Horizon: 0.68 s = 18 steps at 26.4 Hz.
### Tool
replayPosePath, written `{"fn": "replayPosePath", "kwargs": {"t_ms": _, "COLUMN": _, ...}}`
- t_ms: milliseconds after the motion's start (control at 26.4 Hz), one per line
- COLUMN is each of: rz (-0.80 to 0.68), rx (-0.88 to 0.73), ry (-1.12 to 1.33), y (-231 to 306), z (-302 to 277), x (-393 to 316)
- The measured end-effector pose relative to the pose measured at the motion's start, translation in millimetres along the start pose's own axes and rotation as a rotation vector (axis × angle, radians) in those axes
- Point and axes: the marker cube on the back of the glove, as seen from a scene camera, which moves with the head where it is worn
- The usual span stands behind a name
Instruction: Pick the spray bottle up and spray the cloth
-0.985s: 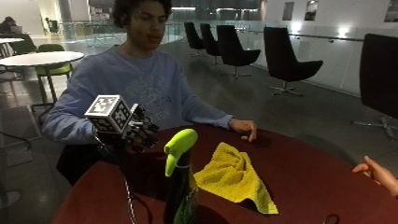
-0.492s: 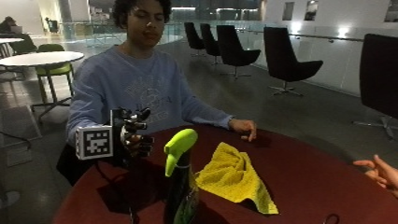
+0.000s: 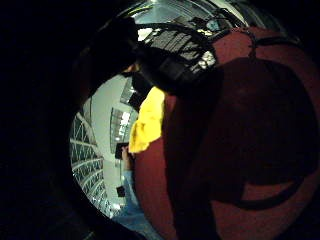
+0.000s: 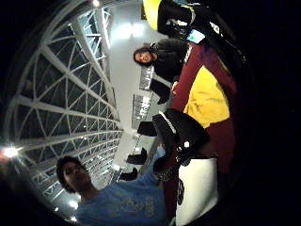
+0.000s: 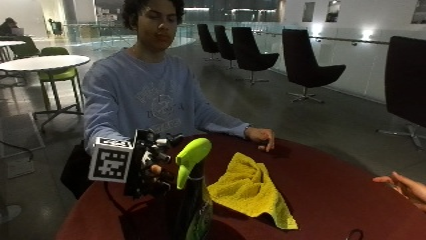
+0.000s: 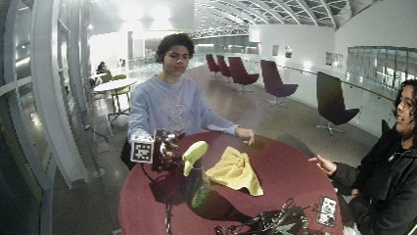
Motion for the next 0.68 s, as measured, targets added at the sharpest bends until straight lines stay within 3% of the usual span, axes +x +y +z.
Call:
{"fn": "replayPosePath", "kwargs": {"t_ms": 227, "rz": 0.13, "rx": 0.053, "ry": 0.089, "y": -47.2, "z": 17.0, "x": 19.1}}
{"fn": "replayPosePath", "kwargs": {"t_ms": 682, "rz": 0.136, "rx": 0.284, "ry": 0.19, "y": -91.0, "z": 46.7, "x": 27.7}}
